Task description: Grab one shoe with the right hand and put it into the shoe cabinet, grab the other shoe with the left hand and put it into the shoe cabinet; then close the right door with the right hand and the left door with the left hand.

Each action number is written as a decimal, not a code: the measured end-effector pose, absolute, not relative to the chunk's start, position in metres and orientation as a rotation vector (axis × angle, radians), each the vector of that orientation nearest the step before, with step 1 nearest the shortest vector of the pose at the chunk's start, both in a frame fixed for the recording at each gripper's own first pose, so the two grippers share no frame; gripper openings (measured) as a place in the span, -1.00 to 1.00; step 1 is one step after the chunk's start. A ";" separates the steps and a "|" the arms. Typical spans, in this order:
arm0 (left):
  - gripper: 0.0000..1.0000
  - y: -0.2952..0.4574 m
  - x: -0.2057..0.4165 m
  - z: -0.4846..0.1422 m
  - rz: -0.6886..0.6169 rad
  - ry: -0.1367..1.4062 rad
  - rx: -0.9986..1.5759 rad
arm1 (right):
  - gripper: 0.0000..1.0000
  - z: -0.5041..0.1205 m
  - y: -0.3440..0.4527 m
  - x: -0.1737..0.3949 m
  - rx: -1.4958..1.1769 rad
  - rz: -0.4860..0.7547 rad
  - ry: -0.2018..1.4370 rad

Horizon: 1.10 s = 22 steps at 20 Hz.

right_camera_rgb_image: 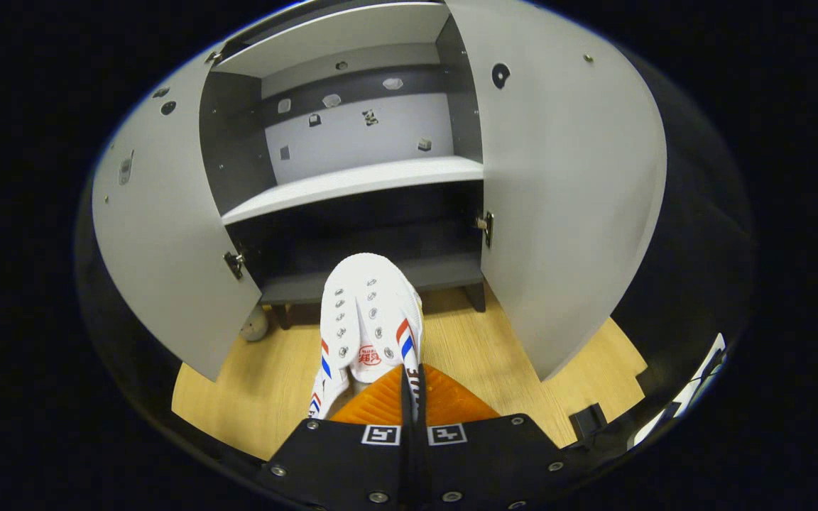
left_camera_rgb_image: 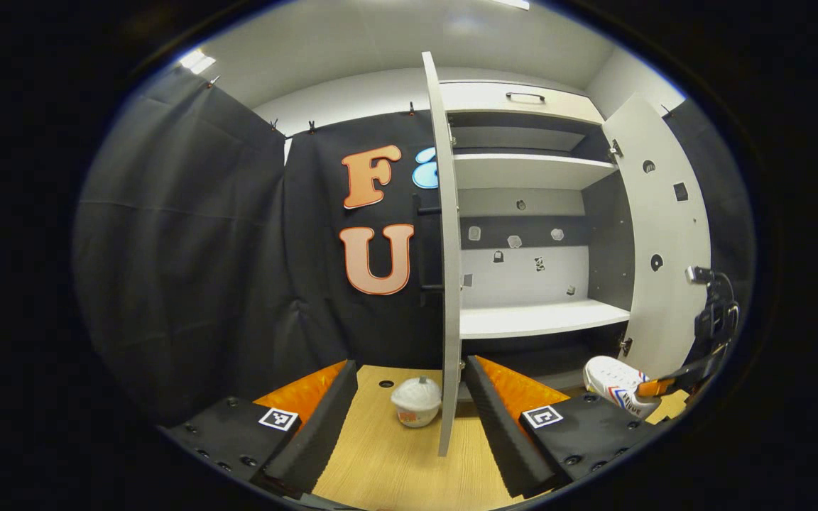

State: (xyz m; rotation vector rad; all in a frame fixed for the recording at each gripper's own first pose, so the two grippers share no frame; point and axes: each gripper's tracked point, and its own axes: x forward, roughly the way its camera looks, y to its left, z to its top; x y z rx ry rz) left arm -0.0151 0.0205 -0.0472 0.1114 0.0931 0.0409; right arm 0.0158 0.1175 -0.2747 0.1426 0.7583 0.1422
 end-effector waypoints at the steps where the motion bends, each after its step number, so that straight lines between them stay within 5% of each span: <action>1: 0.99 0.020 -0.014 -0.046 0.039 0.093 0.108 | -1.00 -0.262 0.121 0.020 0.154 0.150 0.737; 12: 0.98 0.035 -0.004 -0.047 0.053 0.089 0.117 | -1.00 -0.134 0.165 0.138 0.194 0.188 0.511; 22: 0.97 0.062 0.002 -0.055 0.108 0.101 0.130 | -1.00 -0.129 0.174 0.281 0.169 0.094 0.472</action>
